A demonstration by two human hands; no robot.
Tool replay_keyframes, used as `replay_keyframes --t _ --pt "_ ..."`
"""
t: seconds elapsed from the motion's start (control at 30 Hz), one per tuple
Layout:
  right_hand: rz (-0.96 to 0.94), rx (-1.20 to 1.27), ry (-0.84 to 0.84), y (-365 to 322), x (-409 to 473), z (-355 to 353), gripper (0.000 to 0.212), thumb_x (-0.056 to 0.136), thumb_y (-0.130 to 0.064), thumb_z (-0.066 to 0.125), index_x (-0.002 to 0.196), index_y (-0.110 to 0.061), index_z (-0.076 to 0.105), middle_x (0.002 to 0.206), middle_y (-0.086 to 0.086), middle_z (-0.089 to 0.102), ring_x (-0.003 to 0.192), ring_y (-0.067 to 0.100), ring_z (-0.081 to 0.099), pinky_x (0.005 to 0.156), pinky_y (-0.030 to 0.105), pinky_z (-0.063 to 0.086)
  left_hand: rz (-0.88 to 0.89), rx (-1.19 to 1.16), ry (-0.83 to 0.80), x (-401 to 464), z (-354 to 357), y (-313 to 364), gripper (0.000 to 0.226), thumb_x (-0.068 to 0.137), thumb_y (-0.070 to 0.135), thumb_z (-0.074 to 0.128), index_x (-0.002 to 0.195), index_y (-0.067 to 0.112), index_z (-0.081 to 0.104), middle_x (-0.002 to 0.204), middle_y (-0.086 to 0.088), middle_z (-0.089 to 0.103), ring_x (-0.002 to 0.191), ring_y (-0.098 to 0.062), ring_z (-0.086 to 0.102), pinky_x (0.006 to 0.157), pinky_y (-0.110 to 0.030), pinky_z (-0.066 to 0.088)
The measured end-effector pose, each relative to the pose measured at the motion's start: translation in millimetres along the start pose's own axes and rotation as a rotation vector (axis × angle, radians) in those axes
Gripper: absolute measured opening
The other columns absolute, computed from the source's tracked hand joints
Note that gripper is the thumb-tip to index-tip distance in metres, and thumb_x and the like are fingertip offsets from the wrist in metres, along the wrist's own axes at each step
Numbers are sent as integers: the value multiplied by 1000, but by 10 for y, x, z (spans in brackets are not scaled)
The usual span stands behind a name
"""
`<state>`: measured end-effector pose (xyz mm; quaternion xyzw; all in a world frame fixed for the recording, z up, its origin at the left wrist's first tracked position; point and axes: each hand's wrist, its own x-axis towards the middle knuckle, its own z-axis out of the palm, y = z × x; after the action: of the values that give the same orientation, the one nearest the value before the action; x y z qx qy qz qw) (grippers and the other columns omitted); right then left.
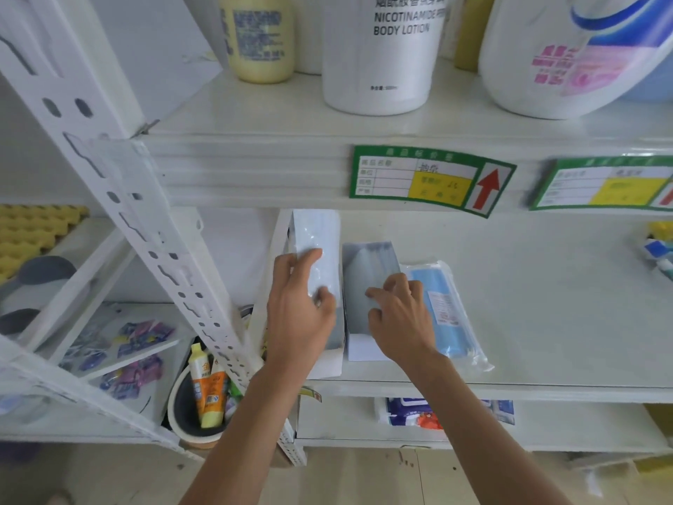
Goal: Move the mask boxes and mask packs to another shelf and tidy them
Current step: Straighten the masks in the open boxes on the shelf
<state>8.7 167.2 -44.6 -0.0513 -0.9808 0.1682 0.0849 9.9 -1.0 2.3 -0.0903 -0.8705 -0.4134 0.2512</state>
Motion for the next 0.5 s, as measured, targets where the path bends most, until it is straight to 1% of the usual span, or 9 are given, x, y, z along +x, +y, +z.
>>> replay_keyframes --t 0.1,0.17,0.2,0.27,0.33,0.37,0.43,0.47,0.5 --pt "-13 26 13 -1 -7 -11 29 93 -19 49 117 -17 66 120 1 43 111 25 38 75 34 49 -58 -148 -79 61 110 161 52 82 0 67 131 16 60 119 -1 51 100 -6 52 85 -6 37" --pt "-19 30 9 24 -1 -27 23 94 -18 47 106 -15 65 116 0 42 108 26 38 67 33 43 -79 -128 -145 68 195 221 53 82 1 66 132 17 59 119 2 49 93 2 46 81 2 33" --pt "-19 37 8 40 10 -39 22 95 -18 45 104 -15 65 115 0 42 107 25 38 66 32 40 -95 -92 -171 79 233 227 54 81 1 65 132 17 59 120 2 49 89 4 44 78 2 32" --pt "-30 68 -2 76 31 -67 29 99 -20 41 108 -14 67 113 1 43 104 24 37 68 33 42 -168 -17 -236 118 265 217 54 83 3 63 135 17 57 123 0 49 88 -2 47 76 -6 32" --pt "-59 110 -18 113 51 -96 36 101 -22 37 115 -14 68 113 2 45 102 23 37 74 35 47 -191 134 -333 143 270 190 52 85 4 61 135 15 54 127 -4 48 96 -18 57 79 -21 38" --pt "-65 132 -26 127 58 -114 37 101 -23 36 117 -15 69 113 2 46 103 23 37 76 36 48 -170 231 -378 144 270 186 46 86 4 60 131 12 55 125 -7 47 93 -26 59 78 -29 43" --pt "-48 163 -38 139 72 -132 39 100 -29 35 111 -18 70 110 0 46 104 24 40 73 35 46 -135 362 -414 145 259 204 23 87 3 59 109 9 53 118 -9 44 81 -32 57 70 -37 45" --pt "-37 159 -43 137 76 -130 39 99 -35 35 106 -20 70 108 -2 44 105 25 41 71 34 44 -132 395 -424 148 256 229 16 88 5 60 98 11 48 113 -9 43 75 -32 54 66 -37 42" --pt "-28 138 -49 128 79 -123 38 98 -41 36 104 -21 68 108 -3 44 106 25 41 71 34 44 -126 414 -434 147 265 258 19 89 6 61 91 12 43 109 -7 41 70 -30 51 63 -35 38"
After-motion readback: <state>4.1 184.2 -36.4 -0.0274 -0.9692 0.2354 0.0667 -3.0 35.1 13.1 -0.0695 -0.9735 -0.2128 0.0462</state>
